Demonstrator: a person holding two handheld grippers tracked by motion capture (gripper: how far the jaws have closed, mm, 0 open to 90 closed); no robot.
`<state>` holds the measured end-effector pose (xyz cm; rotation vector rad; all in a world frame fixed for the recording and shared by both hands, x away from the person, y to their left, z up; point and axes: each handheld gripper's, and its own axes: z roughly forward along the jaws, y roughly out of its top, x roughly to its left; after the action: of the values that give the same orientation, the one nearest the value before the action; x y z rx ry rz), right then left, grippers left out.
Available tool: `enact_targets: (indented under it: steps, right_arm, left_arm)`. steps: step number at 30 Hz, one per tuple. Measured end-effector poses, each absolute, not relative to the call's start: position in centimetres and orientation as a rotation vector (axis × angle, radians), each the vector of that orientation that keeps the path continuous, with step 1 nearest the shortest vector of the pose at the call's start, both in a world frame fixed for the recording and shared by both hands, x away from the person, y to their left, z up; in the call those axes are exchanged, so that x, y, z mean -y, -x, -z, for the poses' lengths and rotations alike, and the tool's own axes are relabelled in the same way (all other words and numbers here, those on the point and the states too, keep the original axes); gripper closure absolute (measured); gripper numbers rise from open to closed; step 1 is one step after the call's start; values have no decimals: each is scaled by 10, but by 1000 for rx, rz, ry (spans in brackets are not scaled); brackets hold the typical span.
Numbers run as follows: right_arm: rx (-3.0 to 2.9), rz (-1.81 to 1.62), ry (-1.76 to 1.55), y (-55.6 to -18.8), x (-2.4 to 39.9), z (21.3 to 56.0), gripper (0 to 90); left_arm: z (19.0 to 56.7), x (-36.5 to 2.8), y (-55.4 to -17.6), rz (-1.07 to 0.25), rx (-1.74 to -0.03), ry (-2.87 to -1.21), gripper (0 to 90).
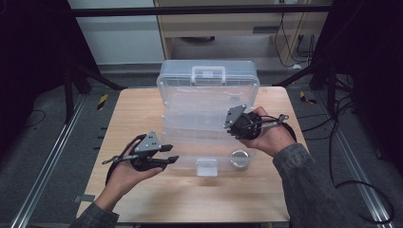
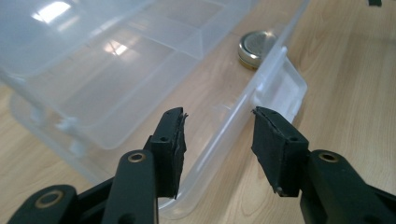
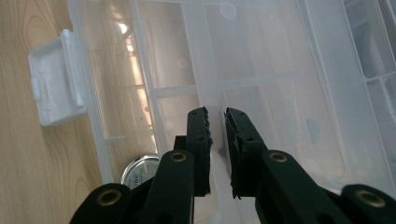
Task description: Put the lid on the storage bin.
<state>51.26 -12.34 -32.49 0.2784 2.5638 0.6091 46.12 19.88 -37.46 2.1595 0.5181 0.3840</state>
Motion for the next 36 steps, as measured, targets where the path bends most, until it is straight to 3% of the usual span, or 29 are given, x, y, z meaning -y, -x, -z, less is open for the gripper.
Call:
enact_targets:
  steps: [9,22,36]
  right_arm:
    - [-2559,-610,-275,-512,124,325,798]
    - [-2557,-616,-277,-511,124,326,796]
    - [-2558,-616,-274,-510,124,327,791]
  left_arm:
    - [345,-219,-460,-408,-563,-2038,590]
    - [331,-238,-480,-424,-669,-2031,877]
    - [317,-235,-491,-439,-716,-2009,898]
